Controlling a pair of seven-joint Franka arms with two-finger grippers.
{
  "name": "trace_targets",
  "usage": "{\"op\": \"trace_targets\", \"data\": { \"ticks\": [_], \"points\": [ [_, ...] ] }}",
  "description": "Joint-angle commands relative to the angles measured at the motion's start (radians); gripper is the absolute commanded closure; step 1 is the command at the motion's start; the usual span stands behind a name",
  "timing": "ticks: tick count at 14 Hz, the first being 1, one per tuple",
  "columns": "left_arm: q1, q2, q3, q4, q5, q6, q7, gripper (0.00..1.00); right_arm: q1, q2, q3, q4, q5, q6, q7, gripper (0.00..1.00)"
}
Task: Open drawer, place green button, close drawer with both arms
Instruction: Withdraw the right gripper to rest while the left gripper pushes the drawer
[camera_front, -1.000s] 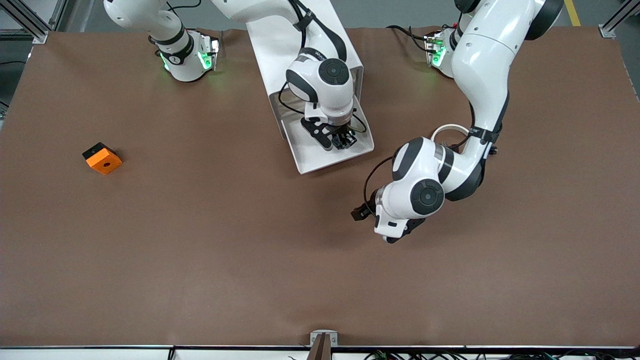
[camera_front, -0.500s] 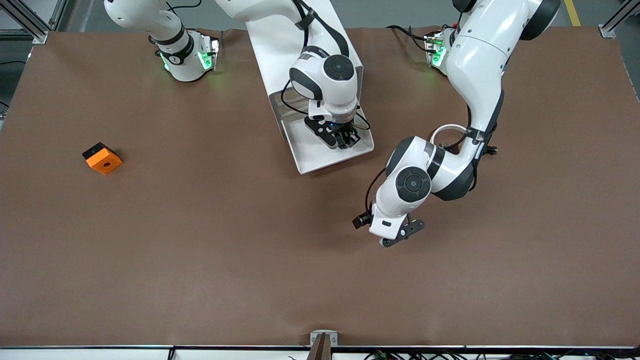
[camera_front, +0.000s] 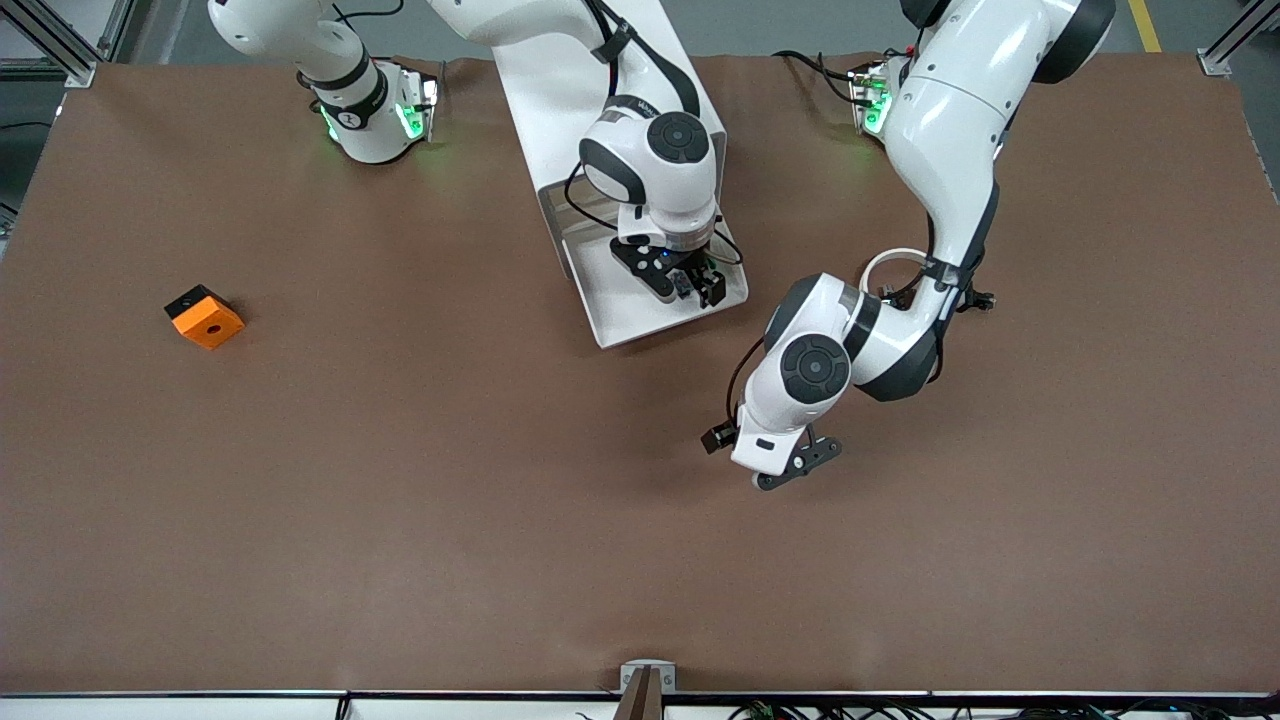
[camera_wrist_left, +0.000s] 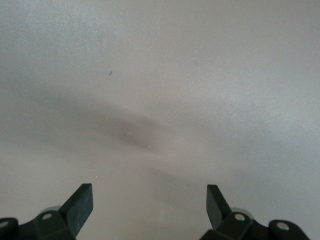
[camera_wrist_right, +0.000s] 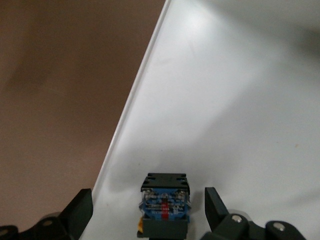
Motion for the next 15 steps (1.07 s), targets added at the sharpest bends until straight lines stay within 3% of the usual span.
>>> {"op": "trace_targets", "data": {
  "ticks": [1,8,15],
  "points": [
    [0.0,-0.002,-0.005,-0.005,0.019,0.014,-0.007,0.0,-0.029,0.0,0.004,0.041,-0.011,-0.045,-0.069,0.0],
    [-0.01,-0.016,-0.004,-0.051,0.021,0.015,-0.005,0.0,-0.233,-0.128,0.004,0.166,0.005,-0.425,-0.581,0.0],
    [-0.052,-0.056,-0.034,-0.144,0.019,0.011,-0.011,0.0,-0.625,-0.32,0.001,0.166,0.041,-0.68,-1.167,0.0]
  ]
}}
